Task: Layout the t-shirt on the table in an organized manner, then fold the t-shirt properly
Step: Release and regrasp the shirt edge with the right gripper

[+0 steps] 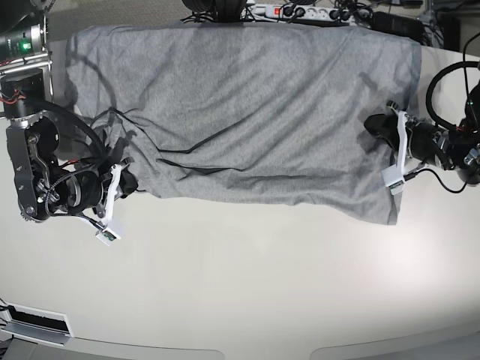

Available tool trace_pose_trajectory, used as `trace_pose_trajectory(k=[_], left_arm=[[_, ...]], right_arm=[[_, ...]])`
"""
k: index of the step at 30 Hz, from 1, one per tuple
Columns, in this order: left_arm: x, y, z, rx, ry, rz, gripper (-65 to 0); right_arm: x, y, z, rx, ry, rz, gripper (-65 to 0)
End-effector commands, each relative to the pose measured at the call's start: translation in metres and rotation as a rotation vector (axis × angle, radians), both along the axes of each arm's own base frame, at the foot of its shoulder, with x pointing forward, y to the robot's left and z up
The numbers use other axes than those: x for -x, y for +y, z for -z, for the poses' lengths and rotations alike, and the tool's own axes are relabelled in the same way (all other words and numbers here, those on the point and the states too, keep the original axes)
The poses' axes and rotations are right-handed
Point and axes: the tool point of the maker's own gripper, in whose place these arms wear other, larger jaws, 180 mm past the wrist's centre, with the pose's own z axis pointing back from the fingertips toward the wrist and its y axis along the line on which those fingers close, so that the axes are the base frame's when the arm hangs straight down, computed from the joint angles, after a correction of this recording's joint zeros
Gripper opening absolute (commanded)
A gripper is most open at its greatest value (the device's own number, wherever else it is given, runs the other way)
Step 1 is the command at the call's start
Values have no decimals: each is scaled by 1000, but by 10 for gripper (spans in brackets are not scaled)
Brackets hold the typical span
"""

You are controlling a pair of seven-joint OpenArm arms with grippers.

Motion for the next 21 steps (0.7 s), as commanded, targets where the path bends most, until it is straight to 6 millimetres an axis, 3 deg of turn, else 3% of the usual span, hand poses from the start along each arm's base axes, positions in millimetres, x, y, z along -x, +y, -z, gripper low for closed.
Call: trace_pose_trajectory(k=[1, 5, 10, 14, 18, 21], left_arm=[[-11, 4, -11, 5, -34, -4, -650], [-11, 4, -11, 5, -35, -4, -650], [-11, 4, -11, 5, -34, -4, -650], [-11, 4, -11, 5, -34, -4, -650], [-11, 4, -11, 6, -34, -4, -650], [-11, 4, -11, 4, -34, -4, -650]], right_arm=[[-15, -5, -14, 3, -58, 4, -461], [-22, -23, -5, 86, -115, 78, -476], [-16, -22, 2, 84, -129, 79, -629], [-15, -25, 2, 98, -114, 77, -650], [-16, -26, -1, 111, -98, 55, -650], [-19, -26, -3, 112, -103, 59, -482]])
